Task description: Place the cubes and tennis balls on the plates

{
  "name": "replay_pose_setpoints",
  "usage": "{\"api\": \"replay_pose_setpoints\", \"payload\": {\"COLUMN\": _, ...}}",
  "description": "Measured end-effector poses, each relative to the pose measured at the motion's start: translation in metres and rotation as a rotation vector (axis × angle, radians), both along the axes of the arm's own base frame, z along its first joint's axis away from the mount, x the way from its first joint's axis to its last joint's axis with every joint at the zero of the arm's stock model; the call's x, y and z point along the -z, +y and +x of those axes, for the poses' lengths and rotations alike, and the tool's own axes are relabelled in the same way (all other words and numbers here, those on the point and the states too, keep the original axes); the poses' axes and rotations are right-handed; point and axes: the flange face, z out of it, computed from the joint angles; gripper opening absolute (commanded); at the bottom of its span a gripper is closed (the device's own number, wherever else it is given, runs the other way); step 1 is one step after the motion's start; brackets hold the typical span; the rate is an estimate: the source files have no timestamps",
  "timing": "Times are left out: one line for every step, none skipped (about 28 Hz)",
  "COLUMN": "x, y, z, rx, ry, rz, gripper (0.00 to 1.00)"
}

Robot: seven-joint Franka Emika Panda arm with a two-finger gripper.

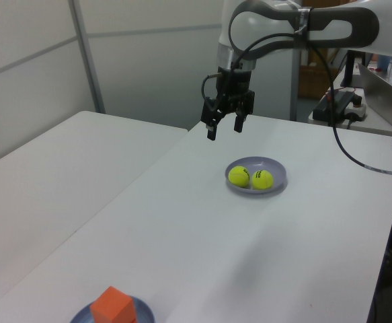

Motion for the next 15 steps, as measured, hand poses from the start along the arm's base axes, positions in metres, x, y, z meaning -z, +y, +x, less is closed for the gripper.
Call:
{"api": "replay_pose_setpoints", "payload": {"x": 0.0006, "y": 0.0002, "z": -0.0001, "rx": 0.000, "ry": 0.001, "rz": 0.000, "gripper": 1.00}}
{"api": "replay_pose_setpoints", "payload": {"x": 0.0011, "y": 0.0007, "z": -0.0002, "rx": -0.001, "ry": 0.002, "rz": 0.000, "gripper": 1.00}}
{"api": "replay_pose_setpoints", "payload": {"x": 0.0014, "y": 0.0010, "z": -0.0003, "rx": -0.002, "ry": 0.003, "rz": 0.000, "gripper": 1.00}}
{"api": "replay_pose_setpoints", "payload": {"x": 0.0016, "y": 0.0015, "z": -0.0003, "rx": -0.003, "ry": 0.003, "rz": 0.000, "gripper": 1.00}}
{"api": "replay_pose_setpoints", "payload": {"x": 0.0019, "y": 0.0019, "z": -0.0004, "rx": -0.004, "ry": 0.004, "rz": -0.001, "gripper": 1.00}}
{"api": "replay_pose_setpoints", "payload": {"x": 0.0020, "y": 0.0022, "z": -0.0004, "rx": -0.004, "ry": 0.004, "rz": -0.002, "gripper": 1.00}}
{"api": "replay_pose_setpoints", "payload": {"x": 0.0022, "y": 0.0025, "z": -0.0004, "rx": -0.006, "ry": 0.004, "rz": -0.006, "gripper": 1.00}}
{"api": "replay_pose_setpoints", "payload": {"x": 0.0024, "y": 0.0027, "z": -0.0004, "rx": -0.007, "ry": 0.004, "rz": -0.008, "gripper": 1.00}}
{"api": "replay_pose_setpoints", "payload": {"x": 0.0025, "y": 0.0029, "z": -0.0004, "rx": -0.007, "ry": 0.004, "rz": -0.009, "gripper": 1.00}}
{"api": "replay_pose_setpoints", "payload": {"x": 0.0027, "y": 0.0030, "z": -0.0004, "rx": -0.008, "ry": 0.004, "rz": -0.010, "gripper": 1.00}}
{"api": "replay_pose_setpoints", "payload": {"x": 0.0028, "y": 0.0032, "z": -0.0005, "rx": -0.008, "ry": 0.005, "rz": -0.011, "gripper": 1.00}}
{"api": "replay_pose_setpoints", "payload": {"x": 0.0031, "y": 0.0035, "z": -0.0005, "rx": -0.009, "ry": 0.005, "rz": -0.011, "gripper": 1.00}}
{"api": "replay_pose_setpoints", "payload": {"x": 0.0032, "y": 0.0039, "z": -0.0005, "rx": -0.010, "ry": 0.005, "rz": -0.011, "gripper": 1.00}}
{"api": "replay_pose_setpoints", "payload": {"x": 0.0033, "y": 0.0045, "z": -0.0006, "rx": -0.011, "ry": 0.006, "rz": -0.011, "gripper": 1.00}}
{"api": "replay_pose_setpoints", "payload": {"x": 0.0034, "y": 0.0051, "z": -0.0006, "rx": -0.012, "ry": 0.006, "rz": -0.011, "gripper": 1.00}}
